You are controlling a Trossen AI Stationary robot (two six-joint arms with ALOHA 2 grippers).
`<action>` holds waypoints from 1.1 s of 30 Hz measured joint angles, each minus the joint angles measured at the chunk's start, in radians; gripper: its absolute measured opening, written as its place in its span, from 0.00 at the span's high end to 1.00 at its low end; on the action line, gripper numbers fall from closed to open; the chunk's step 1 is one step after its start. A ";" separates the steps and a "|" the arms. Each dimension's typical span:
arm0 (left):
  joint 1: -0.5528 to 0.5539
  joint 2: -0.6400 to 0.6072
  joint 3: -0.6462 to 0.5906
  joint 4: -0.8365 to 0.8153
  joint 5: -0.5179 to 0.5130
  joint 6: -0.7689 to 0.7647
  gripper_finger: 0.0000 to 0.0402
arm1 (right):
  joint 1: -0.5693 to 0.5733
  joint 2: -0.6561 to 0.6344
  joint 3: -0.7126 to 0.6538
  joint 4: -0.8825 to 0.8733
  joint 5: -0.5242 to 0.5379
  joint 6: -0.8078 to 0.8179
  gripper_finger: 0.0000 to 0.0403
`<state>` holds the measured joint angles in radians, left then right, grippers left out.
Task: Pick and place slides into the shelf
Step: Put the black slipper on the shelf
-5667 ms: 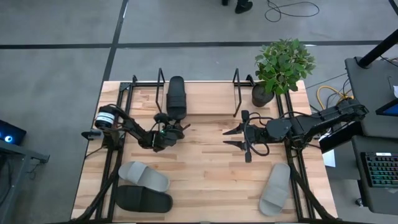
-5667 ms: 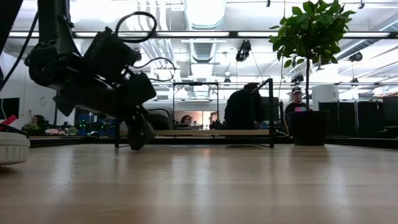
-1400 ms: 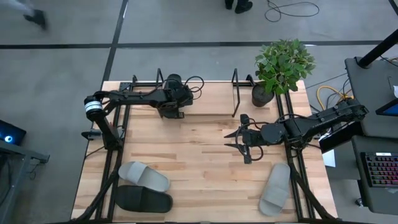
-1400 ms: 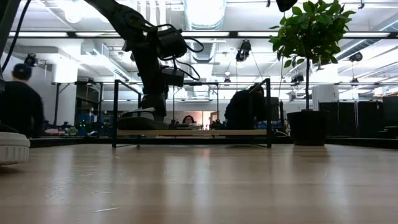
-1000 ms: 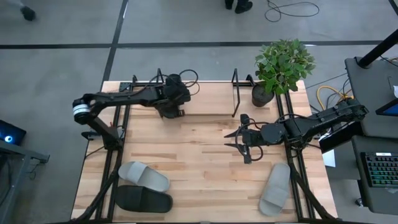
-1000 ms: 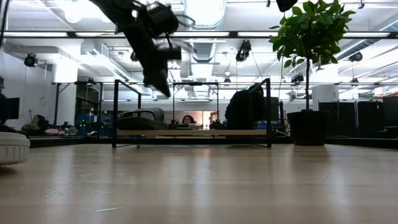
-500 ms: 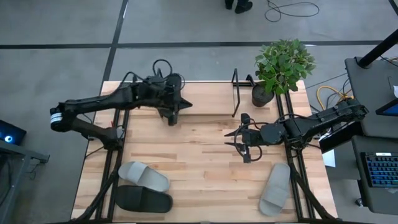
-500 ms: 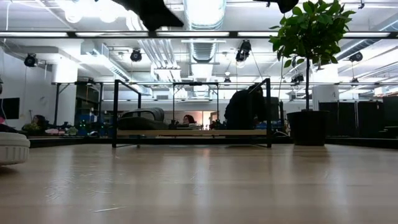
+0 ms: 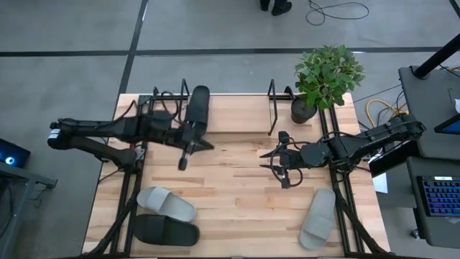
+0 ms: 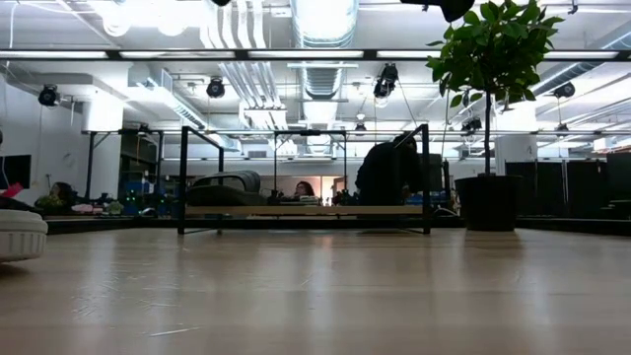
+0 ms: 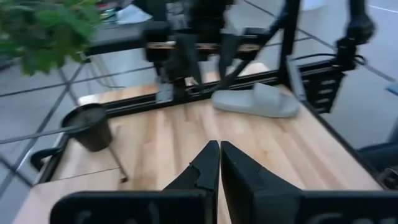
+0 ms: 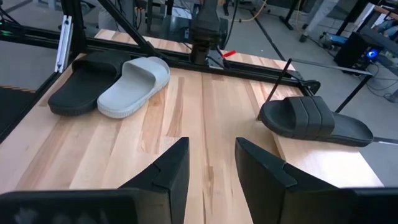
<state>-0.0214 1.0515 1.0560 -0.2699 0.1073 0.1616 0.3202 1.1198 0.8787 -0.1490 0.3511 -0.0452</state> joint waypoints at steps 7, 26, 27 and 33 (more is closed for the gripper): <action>-0.143 -0.027 -0.026 0.000 -0.099 0.001 1.00 | 0.000 0.000 -0.002 -0.004 0.000 0.000 0.70; -0.465 -0.144 -0.034 -0.167 -0.588 -0.030 1.00 | 0.000 0.000 -0.017 0.031 -0.045 -0.009 0.70; -0.469 -0.146 -0.035 -0.188 -0.588 -0.055 1.00 | 0.000 0.000 -0.017 0.031 -0.045 -0.008 0.70; -0.492 -0.152 -0.005 -0.425 -0.586 -0.319 1.00 | 0.000 0.000 -0.017 0.028 -0.045 -0.009 0.70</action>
<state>-0.5137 0.8998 1.0514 -0.6949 -0.4787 -0.1571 0.3202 1.1198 0.8616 -0.1211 0.3061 -0.0540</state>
